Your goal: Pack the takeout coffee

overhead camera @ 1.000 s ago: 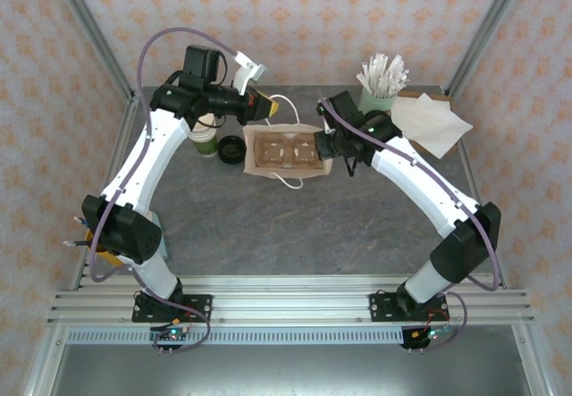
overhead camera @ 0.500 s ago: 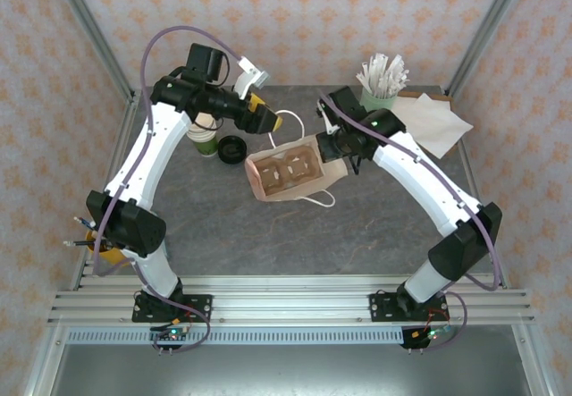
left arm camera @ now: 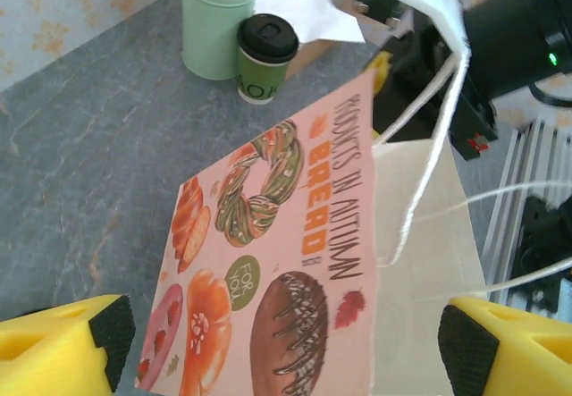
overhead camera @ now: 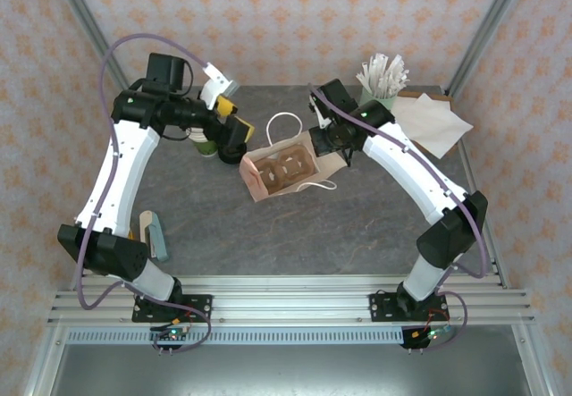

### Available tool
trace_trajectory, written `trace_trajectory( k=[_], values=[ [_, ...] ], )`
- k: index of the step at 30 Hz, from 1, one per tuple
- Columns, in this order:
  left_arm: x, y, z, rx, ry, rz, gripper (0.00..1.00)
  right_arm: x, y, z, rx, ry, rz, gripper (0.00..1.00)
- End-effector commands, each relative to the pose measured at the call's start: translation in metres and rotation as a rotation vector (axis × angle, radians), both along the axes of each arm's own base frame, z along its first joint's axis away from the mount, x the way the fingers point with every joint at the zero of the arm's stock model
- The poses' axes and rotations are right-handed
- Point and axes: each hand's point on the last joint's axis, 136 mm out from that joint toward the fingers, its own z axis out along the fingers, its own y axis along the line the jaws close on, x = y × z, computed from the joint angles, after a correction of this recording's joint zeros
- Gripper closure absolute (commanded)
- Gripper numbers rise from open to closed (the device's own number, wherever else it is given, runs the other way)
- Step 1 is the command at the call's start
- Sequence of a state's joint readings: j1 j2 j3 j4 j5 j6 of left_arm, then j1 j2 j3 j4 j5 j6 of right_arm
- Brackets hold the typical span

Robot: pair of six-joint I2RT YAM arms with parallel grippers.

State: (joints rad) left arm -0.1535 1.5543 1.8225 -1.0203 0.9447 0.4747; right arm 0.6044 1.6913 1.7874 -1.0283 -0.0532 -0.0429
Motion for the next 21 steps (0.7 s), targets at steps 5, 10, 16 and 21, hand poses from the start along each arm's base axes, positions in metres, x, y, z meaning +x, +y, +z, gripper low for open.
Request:
trace_trajectory(
  k=[5, 10, 16, 21],
  values=[
    [-0.01, -0.035, -0.026, 0.125, -0.02, -0.102, 0.12, -0.001, 0.004, 0.005, 0.005, 0.012, -0.001, 1.0],
    [0.003, -0.044, -0.056, 0.354, -0.137, -0.091, 0.19, 0.002, 0.005, 0.006, 0.008, 0.003, -0.01, 1.0],
    [0.018, -0.043, -0.065, 0.455, -0.232, -0.05, 0.27, 0.003, 0.006, 0.006, 0.014, 0.003, -0.02, 1.0],
    [0.021, -0.044, -0.077, 0.482, -0.221, -0.055, 0.45, 0.004, 0.008, 0.007, 0.025, -0.007, -0.024, 1.0]
  ],
)
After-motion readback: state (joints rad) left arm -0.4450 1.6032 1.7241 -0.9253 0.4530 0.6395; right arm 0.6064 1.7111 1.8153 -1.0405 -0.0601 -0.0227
